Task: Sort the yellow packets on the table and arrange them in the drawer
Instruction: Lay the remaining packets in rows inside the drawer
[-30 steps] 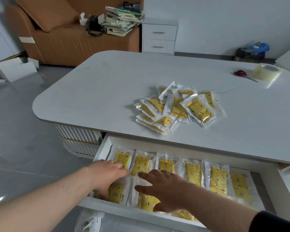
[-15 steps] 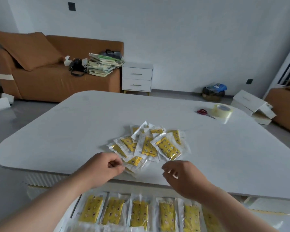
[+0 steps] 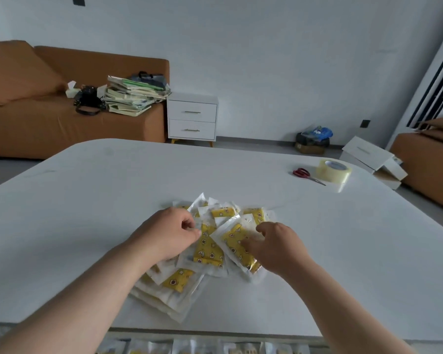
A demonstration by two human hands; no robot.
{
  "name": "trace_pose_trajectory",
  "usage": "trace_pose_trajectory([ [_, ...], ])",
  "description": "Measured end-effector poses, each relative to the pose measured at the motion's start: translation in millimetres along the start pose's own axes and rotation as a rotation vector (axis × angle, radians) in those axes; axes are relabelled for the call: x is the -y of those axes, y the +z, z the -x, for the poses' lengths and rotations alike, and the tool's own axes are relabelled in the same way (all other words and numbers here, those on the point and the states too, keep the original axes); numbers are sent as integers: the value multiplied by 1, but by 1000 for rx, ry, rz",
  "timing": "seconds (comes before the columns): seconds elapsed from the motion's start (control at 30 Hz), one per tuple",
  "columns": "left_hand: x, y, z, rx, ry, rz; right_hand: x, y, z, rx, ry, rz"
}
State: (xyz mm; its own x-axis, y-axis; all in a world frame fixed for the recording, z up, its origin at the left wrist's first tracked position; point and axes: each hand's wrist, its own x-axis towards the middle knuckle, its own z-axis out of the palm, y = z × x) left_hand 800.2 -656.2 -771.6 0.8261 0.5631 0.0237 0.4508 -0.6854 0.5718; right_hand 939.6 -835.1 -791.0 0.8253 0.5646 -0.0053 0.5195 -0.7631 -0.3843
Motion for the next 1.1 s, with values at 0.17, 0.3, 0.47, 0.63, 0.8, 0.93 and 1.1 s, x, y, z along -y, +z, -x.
trace_pose_trajectory([
  [0.17,-12,20,-8,38,-69,-288,4,4,-6,74,9,137],
  [0.3,-19,32,-10,41,-116,-406,5,6,-6,83,6,110],
  [0.47,-26,41,-12,3,-174,-430,-1,-3,-9,98,59,-32],
  [0.63,-28,40,-13,-5,-194,-281,-11,-12,-15,76,148,-240],
  [0.8,-28,36,-14,-30,-201,-125,-22,-32,-18,41,184,-585],
  [0.93,-16,28,-25,-51,-282,87,-41,-43,-27,31,277,-821],
  [1.1,-10,13,-34,-113,-394,439,-63,-48,-32,-9,402,-1047],
])
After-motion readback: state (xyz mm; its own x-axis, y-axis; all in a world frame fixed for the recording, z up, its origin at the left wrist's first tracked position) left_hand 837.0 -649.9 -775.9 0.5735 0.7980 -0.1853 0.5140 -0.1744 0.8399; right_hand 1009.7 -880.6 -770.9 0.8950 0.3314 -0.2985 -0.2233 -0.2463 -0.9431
